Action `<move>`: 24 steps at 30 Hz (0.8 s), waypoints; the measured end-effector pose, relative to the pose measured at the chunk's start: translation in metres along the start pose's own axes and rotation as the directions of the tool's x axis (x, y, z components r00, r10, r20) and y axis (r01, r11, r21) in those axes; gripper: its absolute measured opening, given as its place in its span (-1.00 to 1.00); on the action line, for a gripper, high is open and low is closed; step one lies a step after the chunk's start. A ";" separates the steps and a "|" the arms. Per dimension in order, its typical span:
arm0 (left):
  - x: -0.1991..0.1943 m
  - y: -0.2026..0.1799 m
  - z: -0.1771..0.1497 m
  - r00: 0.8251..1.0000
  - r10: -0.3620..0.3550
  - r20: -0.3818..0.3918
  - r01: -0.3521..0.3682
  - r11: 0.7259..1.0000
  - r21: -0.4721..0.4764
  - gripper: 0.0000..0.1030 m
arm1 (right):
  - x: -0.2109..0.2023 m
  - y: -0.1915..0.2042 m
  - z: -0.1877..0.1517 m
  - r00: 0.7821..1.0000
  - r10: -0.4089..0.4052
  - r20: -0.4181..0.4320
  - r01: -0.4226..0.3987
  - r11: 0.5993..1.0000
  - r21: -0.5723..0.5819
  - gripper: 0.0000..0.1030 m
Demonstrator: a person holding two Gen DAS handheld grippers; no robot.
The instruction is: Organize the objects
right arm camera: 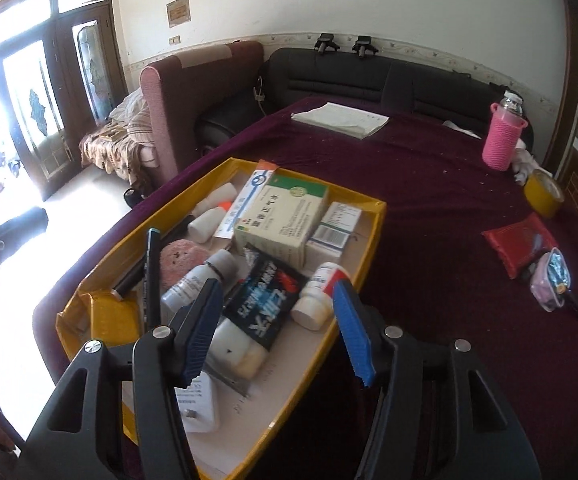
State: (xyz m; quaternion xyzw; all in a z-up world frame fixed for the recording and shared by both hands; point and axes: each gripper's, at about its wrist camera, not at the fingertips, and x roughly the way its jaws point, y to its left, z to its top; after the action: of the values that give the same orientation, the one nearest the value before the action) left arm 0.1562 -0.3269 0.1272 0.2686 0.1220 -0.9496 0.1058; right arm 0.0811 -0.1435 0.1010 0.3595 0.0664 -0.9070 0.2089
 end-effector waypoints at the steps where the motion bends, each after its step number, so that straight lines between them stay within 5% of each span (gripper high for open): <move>1: -0.006 -0.006 0.001 1.000 0.001 0.018 -0.001 1.000 0.006 0.44 | -0.007 -0.004 -0.003 1.000 -0.015 0.009 0.015 1.000 -0.005 0.09; 5: -0.023 -0.030 0.000 0.997 -0.005 0.078 0.002 0.999 0.045 0.46 | -0.022 -0.019 -0.010 0.996 -0.074 0.051 0.075 0.997 -0.027 0.10; 8: -0.034 -0.048 -0.002 0.993 0.000 0.120 -0.009 0.997 0.079 0.72 | -0.029 -0.029 -0.015 0.993 -0.094 0.070 0.097 0.995 -0.029 0.19; 10: -0.040 -0.057 -0.004 0.989 0.002 0.145 -0.015 0.995 0.094 0.73 | -0.034 -0.037 -0.019 0.991 -0.105 0.079 0.108 0.994 -0.026 0.20; 24: -0.061 -0.085 -0.019 0.979 0.015 0.205 -0.043 0.990 0.131 0.97 | -0.050 -0.060 -0.034 0.986 -0.132 0.099 0.132 0.991 0.010 0.20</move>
State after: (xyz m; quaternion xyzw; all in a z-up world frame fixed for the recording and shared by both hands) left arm 0.1936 -0.2327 0.1585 0.1783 0.0421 -0.9765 0.1132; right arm 0.1089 -0.0634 0.1084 0.3091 0.0779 -0.9358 0.1507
